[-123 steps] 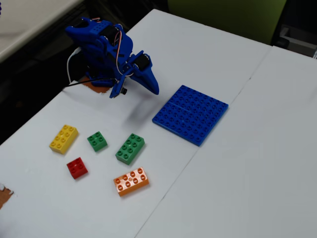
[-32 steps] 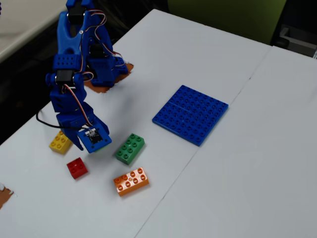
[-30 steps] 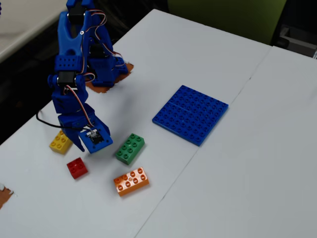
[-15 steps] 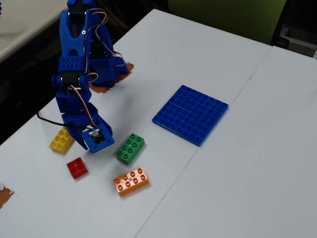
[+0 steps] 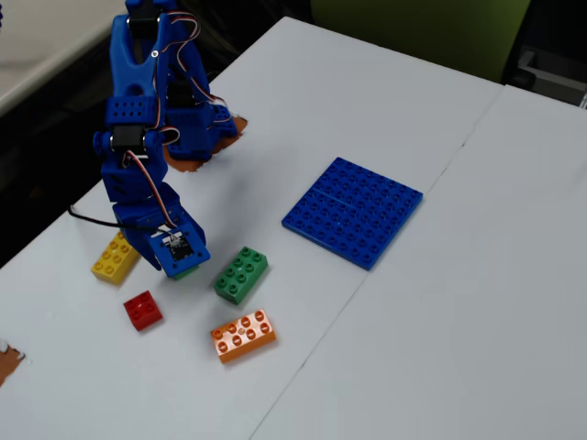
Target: Pick up the 2x2 green block and go up the 8x8 blue block.
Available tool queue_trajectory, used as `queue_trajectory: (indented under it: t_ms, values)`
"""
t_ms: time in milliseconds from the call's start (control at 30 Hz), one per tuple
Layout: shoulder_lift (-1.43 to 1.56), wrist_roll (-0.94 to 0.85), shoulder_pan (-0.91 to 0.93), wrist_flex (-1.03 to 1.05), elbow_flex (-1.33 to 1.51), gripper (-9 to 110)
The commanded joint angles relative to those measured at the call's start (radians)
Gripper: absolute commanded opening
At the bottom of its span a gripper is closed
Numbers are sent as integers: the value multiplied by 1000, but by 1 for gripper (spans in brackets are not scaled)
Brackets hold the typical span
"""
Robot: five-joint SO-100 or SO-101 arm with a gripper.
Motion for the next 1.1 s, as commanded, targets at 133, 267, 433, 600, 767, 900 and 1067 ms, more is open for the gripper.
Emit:
queue_trajectory:
  t_ms: [133, 267, 433, 600, 767, 900, 1067]
  values:
    - [48, 17, -14, 6, -3, 26]
    - [44, 31, -18, 5, -3, 23]
    - [44, 41, -25, 8, -6, 21]
    - [43, 54, -29, 8, -8, 20]
    - [40, 64, -34, 8, -8, 19]
    - [37, 71, -35, 8, -8, 18]
    - [26, 81, -35, -2, -2, 19]
